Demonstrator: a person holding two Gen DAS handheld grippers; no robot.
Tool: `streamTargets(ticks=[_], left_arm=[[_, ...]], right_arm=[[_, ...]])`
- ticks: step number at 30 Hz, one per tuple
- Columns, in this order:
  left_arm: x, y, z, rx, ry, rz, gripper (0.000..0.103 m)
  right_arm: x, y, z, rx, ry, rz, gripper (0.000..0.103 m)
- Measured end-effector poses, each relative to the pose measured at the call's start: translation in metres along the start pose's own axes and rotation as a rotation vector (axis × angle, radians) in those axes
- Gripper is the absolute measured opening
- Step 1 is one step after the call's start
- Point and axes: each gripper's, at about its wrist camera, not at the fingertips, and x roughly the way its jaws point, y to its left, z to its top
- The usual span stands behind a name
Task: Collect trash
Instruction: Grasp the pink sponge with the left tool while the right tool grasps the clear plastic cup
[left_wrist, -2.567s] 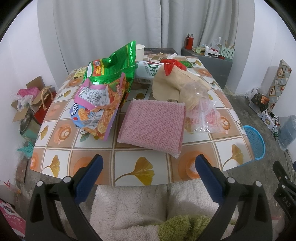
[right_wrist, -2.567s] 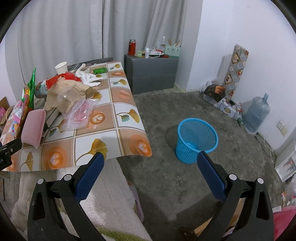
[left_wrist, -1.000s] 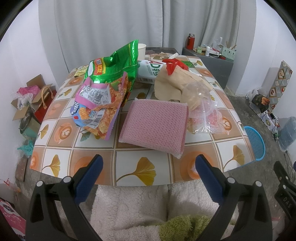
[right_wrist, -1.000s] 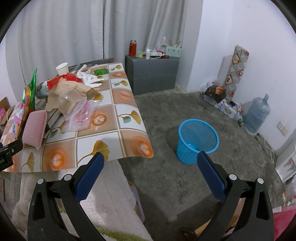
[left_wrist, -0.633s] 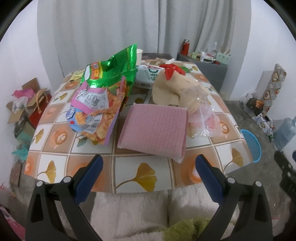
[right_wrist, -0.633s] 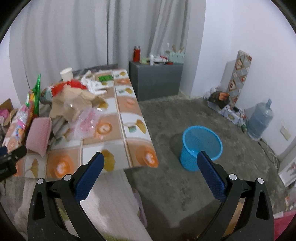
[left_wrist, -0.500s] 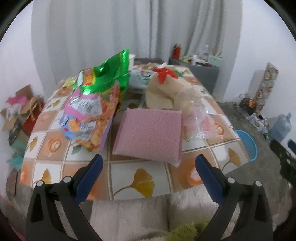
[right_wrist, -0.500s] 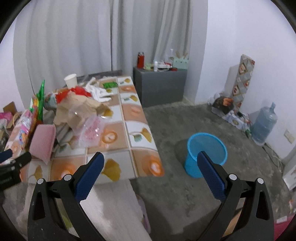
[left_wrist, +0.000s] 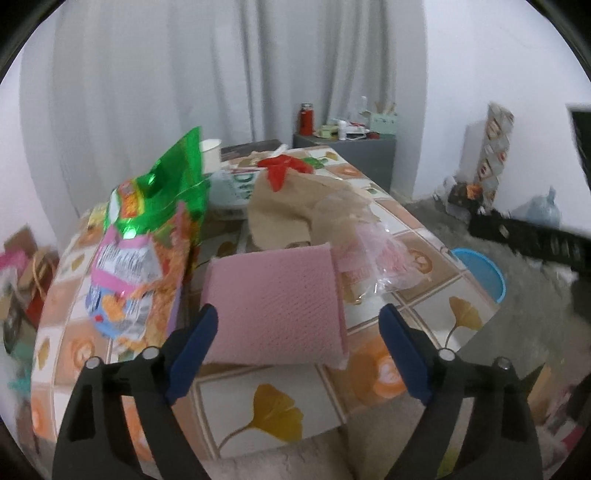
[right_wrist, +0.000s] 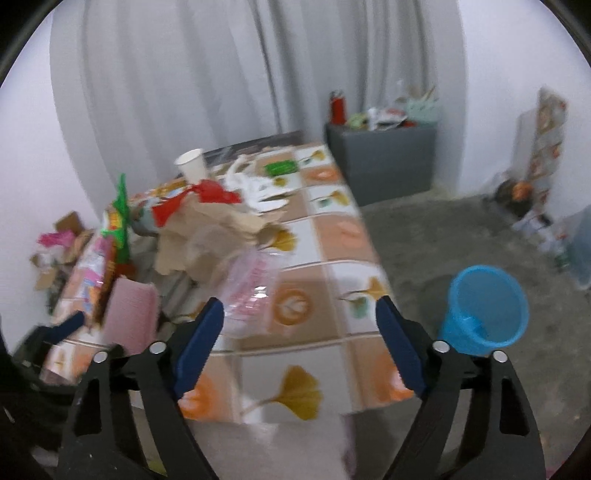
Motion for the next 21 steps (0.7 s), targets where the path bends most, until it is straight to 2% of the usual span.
streamTargets(ticks=[2,6,10,14,18,21], left_arm=[[0.004,-0.008,0.001,0.060,-0.009,0.020,0.086],[0.018,-0.020,0.000,0.154,0.015,0.080,0.086],[0.039,-0.023,-0.003,0.185,0.090,0.114,0.086],[0.047,-0.025,-0.005,0.219,0.096,0.174,0.085],[0.049,-0.026,-0.006,0.241,0.099,0.217,0.073],[0.049,-0.023,-0.007,0.253,0.101,0.229,0.069]], right_arm=[[0.012,-0.001,0.006,0.025,0.034,0.061,0.072],[0.028,0.004,0.013,0.019,0.062,0.105,0.072],[0.043,0.021,0.021,-0.068,0.087,0.150,0.075],[0.060,0.043,0.028,-0.201,0.089,0.170,0.080],[0.078,0.061,0.031,-0.311,0.092,0.197,0.081],[0.088,0.071,0.030,-0.383,0.091,0.205,0.081]])
